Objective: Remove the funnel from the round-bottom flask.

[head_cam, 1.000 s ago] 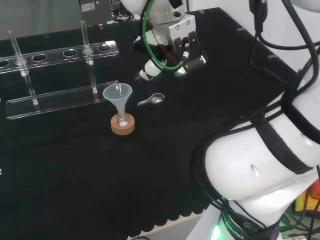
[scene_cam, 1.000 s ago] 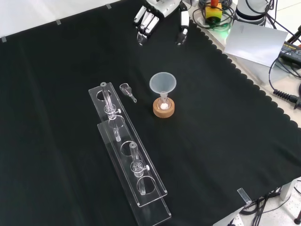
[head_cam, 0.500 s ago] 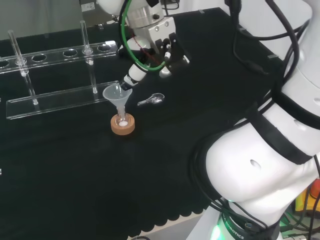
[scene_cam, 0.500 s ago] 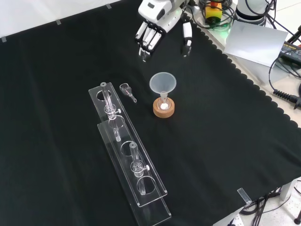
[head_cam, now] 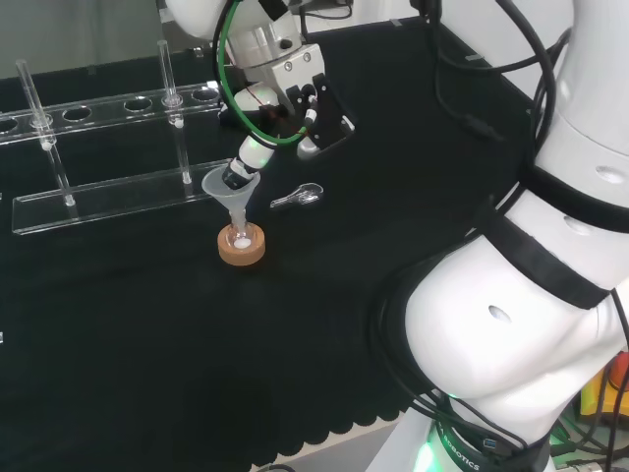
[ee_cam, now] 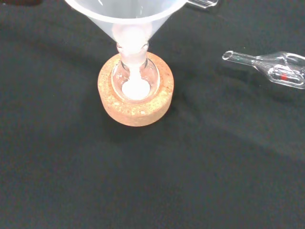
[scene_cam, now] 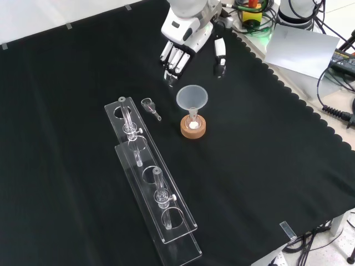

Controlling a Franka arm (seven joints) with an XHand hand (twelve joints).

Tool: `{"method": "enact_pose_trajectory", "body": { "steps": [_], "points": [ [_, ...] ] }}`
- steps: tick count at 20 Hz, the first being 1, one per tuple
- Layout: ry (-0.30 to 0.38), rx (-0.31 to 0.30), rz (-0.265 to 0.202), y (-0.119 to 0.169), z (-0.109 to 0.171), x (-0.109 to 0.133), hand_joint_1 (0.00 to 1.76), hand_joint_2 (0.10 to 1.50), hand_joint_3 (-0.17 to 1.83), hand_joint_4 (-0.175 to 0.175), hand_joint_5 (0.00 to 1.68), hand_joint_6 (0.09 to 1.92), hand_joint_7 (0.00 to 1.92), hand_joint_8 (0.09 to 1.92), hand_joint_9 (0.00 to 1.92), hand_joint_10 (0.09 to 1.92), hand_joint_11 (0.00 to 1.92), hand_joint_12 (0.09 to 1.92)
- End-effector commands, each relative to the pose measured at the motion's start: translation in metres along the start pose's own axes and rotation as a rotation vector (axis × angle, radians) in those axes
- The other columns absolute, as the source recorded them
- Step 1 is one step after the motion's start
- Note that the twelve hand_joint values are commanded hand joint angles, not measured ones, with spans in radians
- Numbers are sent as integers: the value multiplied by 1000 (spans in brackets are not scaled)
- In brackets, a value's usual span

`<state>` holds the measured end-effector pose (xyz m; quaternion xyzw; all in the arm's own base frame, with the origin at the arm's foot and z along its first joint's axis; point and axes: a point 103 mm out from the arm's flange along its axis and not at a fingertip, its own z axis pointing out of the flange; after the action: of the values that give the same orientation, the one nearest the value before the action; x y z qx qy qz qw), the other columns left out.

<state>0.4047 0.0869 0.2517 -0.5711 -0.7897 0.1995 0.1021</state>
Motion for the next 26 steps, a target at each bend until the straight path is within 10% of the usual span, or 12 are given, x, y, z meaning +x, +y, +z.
{"method": "enact_pose_trajectory", "body": {
  "steps": [1,26],
  "points": [
    [-17,45,-18,17,5,5,509,729,253,-38,145,87,0,444,414,87,171,1485],
    [-64,108,-42,61,36,9,523,743,220,-41,148,87,0,473,435,87,164,1492]
  ]
}}
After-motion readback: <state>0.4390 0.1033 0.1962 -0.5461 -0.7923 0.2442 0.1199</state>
